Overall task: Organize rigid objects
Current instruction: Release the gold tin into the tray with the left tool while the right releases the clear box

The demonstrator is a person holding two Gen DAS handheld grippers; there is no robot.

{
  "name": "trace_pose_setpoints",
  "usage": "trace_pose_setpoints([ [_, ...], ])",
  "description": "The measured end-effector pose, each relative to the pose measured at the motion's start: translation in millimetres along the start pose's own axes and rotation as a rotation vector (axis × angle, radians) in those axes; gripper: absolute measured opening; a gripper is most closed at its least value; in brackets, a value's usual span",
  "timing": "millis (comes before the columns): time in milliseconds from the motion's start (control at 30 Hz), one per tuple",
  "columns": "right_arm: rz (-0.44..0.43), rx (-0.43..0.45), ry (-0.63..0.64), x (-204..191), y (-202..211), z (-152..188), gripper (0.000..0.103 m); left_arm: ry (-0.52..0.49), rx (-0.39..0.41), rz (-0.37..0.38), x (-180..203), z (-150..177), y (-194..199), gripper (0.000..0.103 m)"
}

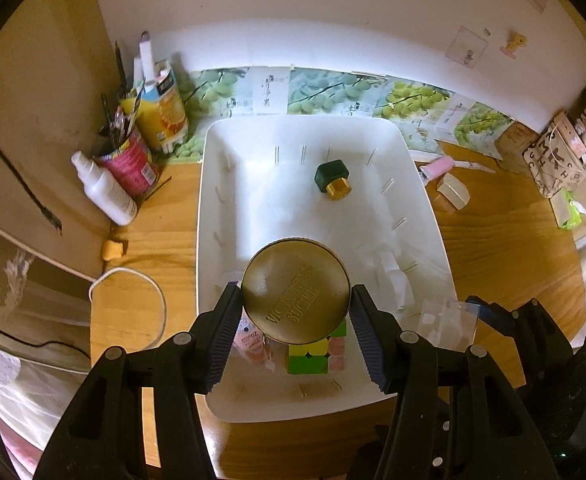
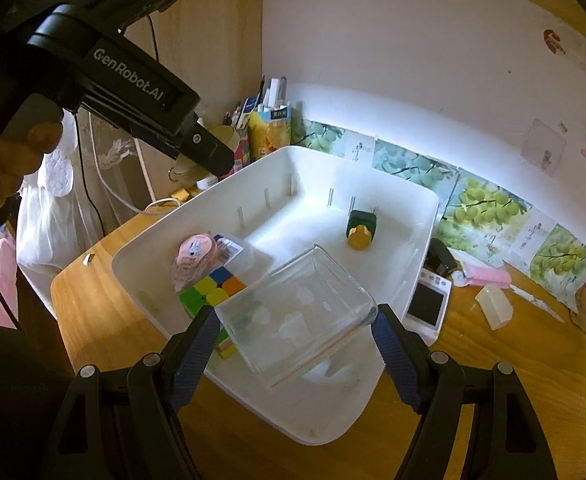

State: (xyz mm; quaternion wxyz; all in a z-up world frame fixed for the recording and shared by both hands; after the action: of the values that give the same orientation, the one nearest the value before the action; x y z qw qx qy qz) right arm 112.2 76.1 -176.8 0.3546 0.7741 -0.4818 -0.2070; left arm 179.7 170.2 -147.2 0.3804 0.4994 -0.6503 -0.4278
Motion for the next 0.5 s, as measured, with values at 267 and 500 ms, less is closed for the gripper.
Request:
trace_pose_setpoints([
  [267, -0.007, -0.019, 0.0, -4, 2, 3, 0.081, 0.048, 0.031, 0.042, -2, 4, 4, 0.078],
  [500, -0.01, -0.013, -0.009, -2, 5, 3, 0.081, 0.071, 0.049, 0.012, -5, 5, 9, 0.079],
])
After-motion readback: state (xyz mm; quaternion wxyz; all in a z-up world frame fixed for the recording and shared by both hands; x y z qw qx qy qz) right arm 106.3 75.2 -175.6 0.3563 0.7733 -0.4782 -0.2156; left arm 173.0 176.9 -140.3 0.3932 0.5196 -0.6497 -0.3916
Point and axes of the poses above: each gripper's, at about its wrist camera, not at the fingertips, and y roughly against the way its jaws point, x to its right, z to its underside, the point moved 9 cm from there along -y, roughly the way its jaws point, and after that the axes turned 4 degrees about -x, right-handed, at the moved point
